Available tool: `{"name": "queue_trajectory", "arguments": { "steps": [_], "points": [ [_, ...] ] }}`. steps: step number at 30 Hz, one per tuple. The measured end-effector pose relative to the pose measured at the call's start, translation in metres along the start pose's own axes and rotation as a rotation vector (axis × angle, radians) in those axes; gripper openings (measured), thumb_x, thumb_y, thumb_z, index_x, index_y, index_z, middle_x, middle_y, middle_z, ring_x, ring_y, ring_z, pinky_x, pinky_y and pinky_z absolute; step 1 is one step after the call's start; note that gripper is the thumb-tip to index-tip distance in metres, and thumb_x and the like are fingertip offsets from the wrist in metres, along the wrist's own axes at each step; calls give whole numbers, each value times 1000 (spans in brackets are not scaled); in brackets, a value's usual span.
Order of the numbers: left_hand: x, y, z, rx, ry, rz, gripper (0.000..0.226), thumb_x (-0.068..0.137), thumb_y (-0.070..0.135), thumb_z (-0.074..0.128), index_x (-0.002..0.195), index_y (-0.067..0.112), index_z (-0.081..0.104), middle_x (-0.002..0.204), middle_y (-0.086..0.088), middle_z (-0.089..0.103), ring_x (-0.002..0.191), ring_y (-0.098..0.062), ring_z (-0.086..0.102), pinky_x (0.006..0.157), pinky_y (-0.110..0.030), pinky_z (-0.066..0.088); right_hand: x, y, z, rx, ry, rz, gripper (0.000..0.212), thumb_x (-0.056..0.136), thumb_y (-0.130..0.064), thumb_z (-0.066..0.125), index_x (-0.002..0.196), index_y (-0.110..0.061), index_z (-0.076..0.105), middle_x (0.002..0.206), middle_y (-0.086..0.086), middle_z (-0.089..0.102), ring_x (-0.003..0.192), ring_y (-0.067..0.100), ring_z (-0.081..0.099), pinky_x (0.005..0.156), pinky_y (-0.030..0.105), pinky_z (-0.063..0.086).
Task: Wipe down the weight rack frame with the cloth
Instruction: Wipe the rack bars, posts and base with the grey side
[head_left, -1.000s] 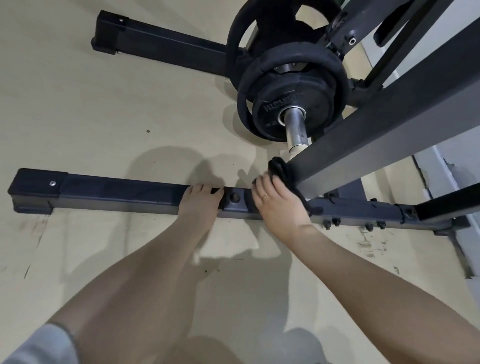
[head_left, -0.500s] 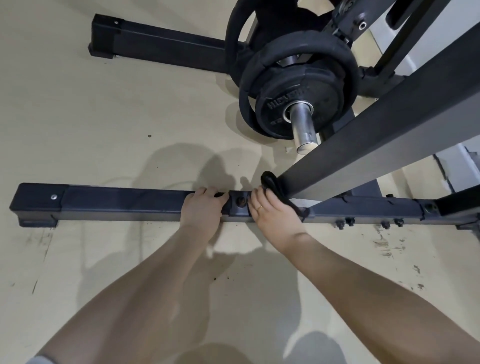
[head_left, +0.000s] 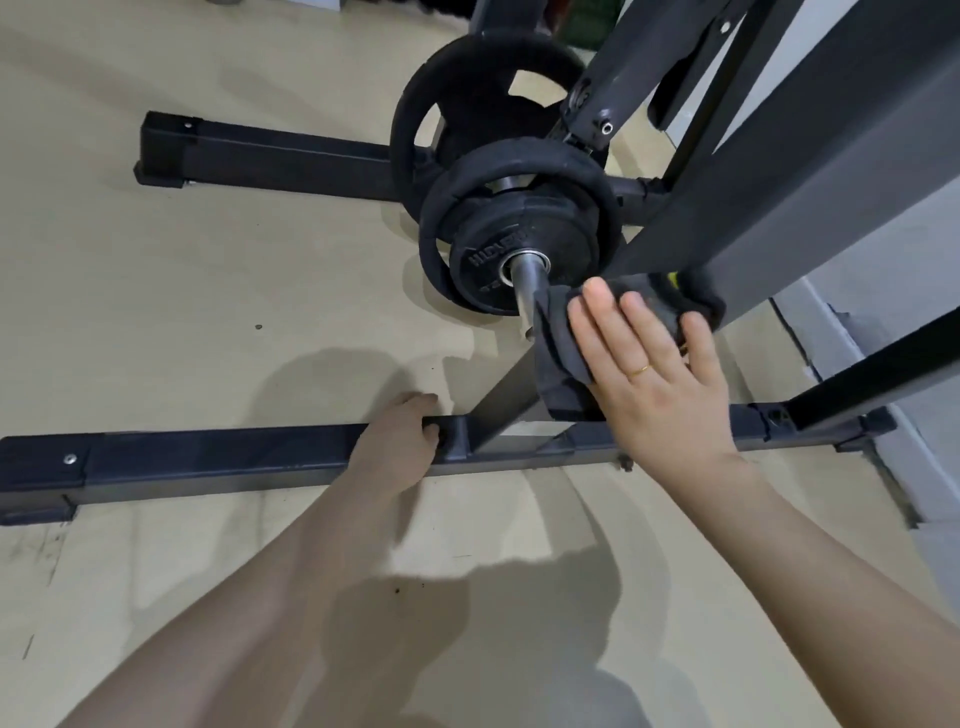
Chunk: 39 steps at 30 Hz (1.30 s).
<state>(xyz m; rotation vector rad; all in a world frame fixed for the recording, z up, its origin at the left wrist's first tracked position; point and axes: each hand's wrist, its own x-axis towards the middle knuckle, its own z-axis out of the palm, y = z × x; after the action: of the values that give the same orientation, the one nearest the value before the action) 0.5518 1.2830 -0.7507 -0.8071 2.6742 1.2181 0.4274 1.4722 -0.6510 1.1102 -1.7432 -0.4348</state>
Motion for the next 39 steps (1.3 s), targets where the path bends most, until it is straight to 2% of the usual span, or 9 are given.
{"name": "queue_trajectory", "arguments": {
  "steps": [5,10,13,16,20,23,27,32,39],
  "points": [
    [-26,83,-33,-641,-44,306,42,102,24,34,140,41,37,121,15,55,108,4,47,102,-23,37,15,-24,4,340,93,503,61,95,-25,42,144,-11,8,147,13,-1,135,28,4,112,43,5],
    [-11,80,-11,-891,-292,212,35,100,35,39,130,29,56,115,12,67,98,8,60,92,-16,41,-3,-92,7,581,-45,854,77,85,-23,57,138,-3,5,137,29,14,128,45,16,112,38,7],
    [-7,64,0,-951,-250,130,35,102,22,35,109,4,65,99,-13,70,49,11,57,63,-8,41,4,-88,-1,691,-9,904,77,83,-22,54,141,-2,7,141,25,11,131,42,15,113,37,8],
    [-20,81,-3,-913,-218,-5,36,103,34,22,105,30,59,95,21,68,84,17,58,86,-11,40,19,-74,0,728,67,943,70,86,-23,49,141,-1,12,143,24,7,134,42,13,112,43,15],
    [-30,79,-10,-881,-270,98,50,102,44,10,138,32,41,140,17,45,130,5,37,107,-19,27,-3,-98,12,821,-50,1001,84,82,-36,59,142,-9,6,144,24,9,133,42,13,110,46,16],
    [-30,80,-10,-833,-288,94,48,102,43,9,141,34,36,141,18,41,122,14,37,104,-17,22,-15,-125,3,1116,-217,1224,97,80,-17,72,147,-22,2,155,12,4,141,39,10,116,47,17],
    [-26,73,-6,-884,-295,89,48,102,38,6,135,29,40,122,21,53,102,24,48,88,-1,38,4,-125,-10,1369,-118,1545,97,87,1,60,136,-35,-15,157,10,-13,139,5,3,103,-1,1],
    [-15,52,6,-957,-262,-6,48,101,44,9,124,36,51,135,11,51,133,-3,37,116,-29,21,4,-128,3,1406,-21,1619,106,83,-3,68,142,-20,-19,153,-6,-10,129,-21,-6,103,-1,-1],
    [-13,45,6,-761,-324,-53,52,101,44,7,136,33,44,129,22,46,102,21,43,74,4,34,-33,-177,12,1389,-456,1704,80,88,10,47,148,-23,6,145,3,29,124,20,36,97,20,41]
  ]
}}
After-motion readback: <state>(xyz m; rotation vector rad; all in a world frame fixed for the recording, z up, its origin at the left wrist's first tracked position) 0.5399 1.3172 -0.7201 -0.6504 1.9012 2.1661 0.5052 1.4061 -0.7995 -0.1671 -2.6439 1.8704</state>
